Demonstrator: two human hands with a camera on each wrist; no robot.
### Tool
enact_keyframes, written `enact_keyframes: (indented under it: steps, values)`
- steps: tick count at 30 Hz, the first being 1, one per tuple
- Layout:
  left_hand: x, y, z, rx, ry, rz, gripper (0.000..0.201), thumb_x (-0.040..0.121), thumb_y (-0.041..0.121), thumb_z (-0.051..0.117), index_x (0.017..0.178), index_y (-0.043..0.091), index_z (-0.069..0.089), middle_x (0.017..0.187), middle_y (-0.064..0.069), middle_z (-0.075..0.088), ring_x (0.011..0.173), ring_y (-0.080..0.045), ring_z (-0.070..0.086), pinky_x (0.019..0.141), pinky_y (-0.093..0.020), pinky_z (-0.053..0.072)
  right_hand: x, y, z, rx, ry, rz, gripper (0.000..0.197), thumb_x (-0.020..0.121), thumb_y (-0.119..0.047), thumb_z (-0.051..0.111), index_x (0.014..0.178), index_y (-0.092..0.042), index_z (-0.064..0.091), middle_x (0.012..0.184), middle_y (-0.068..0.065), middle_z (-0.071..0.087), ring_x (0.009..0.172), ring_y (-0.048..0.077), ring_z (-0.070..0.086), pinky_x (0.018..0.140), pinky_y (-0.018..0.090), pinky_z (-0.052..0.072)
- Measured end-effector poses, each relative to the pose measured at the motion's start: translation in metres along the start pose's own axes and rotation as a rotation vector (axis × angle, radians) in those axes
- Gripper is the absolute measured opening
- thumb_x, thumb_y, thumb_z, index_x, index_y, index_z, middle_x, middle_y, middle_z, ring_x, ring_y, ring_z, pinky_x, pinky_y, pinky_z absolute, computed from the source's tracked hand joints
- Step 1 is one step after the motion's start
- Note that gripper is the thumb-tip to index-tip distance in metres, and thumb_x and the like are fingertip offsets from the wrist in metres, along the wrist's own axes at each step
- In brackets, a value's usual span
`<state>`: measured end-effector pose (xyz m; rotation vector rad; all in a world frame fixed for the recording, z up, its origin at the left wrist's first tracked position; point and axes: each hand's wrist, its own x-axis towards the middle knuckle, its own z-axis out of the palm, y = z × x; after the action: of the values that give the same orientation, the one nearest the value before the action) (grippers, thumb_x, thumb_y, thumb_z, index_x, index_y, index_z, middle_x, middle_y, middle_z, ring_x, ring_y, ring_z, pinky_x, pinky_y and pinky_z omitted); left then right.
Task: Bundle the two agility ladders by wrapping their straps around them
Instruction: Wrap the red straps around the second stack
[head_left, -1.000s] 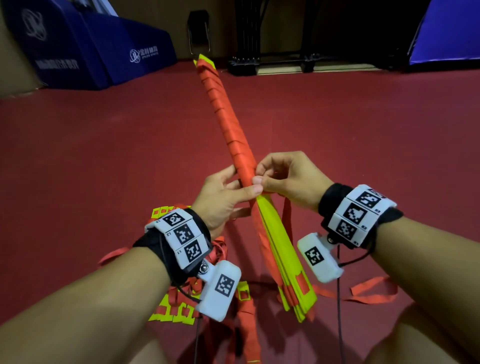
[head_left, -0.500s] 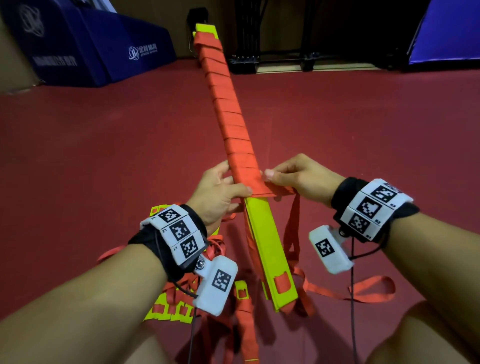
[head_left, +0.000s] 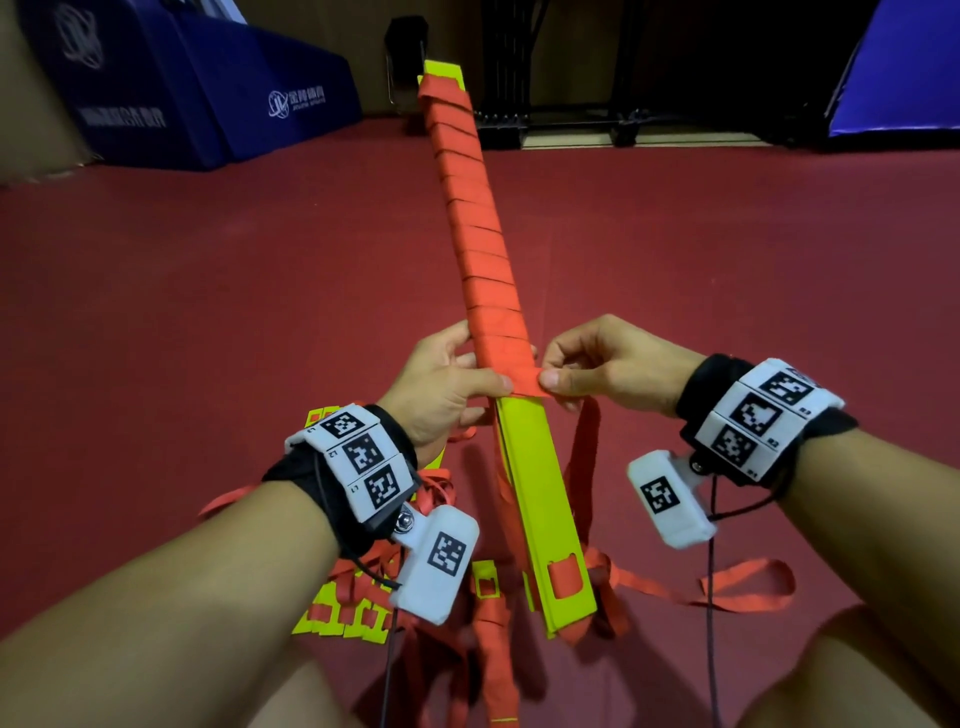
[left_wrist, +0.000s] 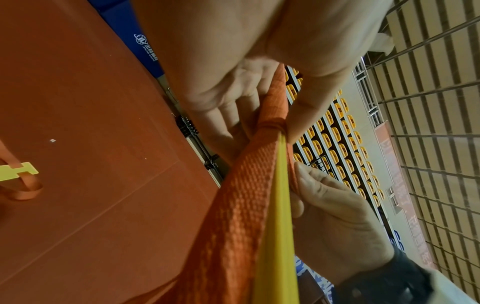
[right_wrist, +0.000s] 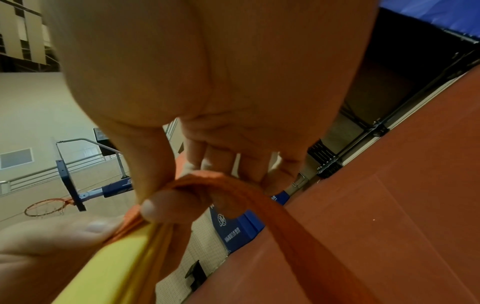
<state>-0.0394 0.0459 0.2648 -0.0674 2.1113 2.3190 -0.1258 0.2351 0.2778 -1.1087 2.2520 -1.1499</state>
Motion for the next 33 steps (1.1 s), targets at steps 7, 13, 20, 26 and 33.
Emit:
enact_keyframes:
  steps: [7,13,20,26,33]
  values:
    - [0.001,0.000,-0.002,-0.038,-0.028,-0.008,0.054,0.063,-0.003,0.066,0.114,0.017,0.066,0.112,-0.005,0.076,0.097,-0.021,0.070,0.084,-0.038,0.054,0.003,0.006,0.002,-0.004,-0.007,-0.006,0.034,0.100,-0.020,0.059,0.067,-0.014,0.063,0.064,-0.004,0.061,0.069,0.015,0.048,0.076,0.034,0.036]
    - [0.005,0.000,-0.004,-0.082,0.017,-0.029,0.046,0.080,-0.019,0.052,0.111,0.012,0.064,0.095,-0.009,0.068,0.078,-0.022,0.067,0.067,-0.031,0.052,0.002,0.006,0.004,-0.018,0.052,-0.003,0.021,0.099,-0.008,0.059,0.081,-0.016,0.067,0.070,-0.005,0.063,0.068,0.006,0.055,0.073,0.021,0.044]
    - [0.010,-0.002,-0.009,-0.232,0.046,-0.067,0.057,0.075,-0.014,0.063,0.128,0.006,0.056,0.093,-0.014,0.064,0.056,-0.016,0.054,0.051,-0.023,0.039,0.005,0.003,0.011,0.097,0.157,-0.100,0.021,0.098,-0.004,0.059,0.081,-0.017,0.062,0.073,-0.004,0.057,0.069,0.009,0.049,0.068,0.021,0.042]
    - [0.007,-0.003,-0.005,-0.207,0.074,-0.053,0.058,0.090,-0.018,0.050,0.144,0.001,0.047,0.102,-0.010,0.067,0.064,-0.011,0.066,0.049,-0.018,0.044,0.006,0.002,0.012,0.087,0.262,-0.079,0.024,0.097,-0.007,0.063,0.076,-0.019,0.062,0.064,-0.011,0.059,0.060,0.005,0.051,0.064,0.025,0.043]
    - [0.006,-0.002,-0.008,-0.137,-0.035,0.034,0.103,0.089,-0.008,0.064,0.157,0.046,0.008,0.100,-0.006,0.075,0.074,-0.017,0.064,0.066,-0.028,0.050,0.002,0.000,0.012,0.269,0.301,-0.158,0.020,0.091,-0.002,0.067,0.092,-0.018,0.055,0.070,-0.004,0.062,0.067,0.009,0.053,0.067,0.023,0.044]
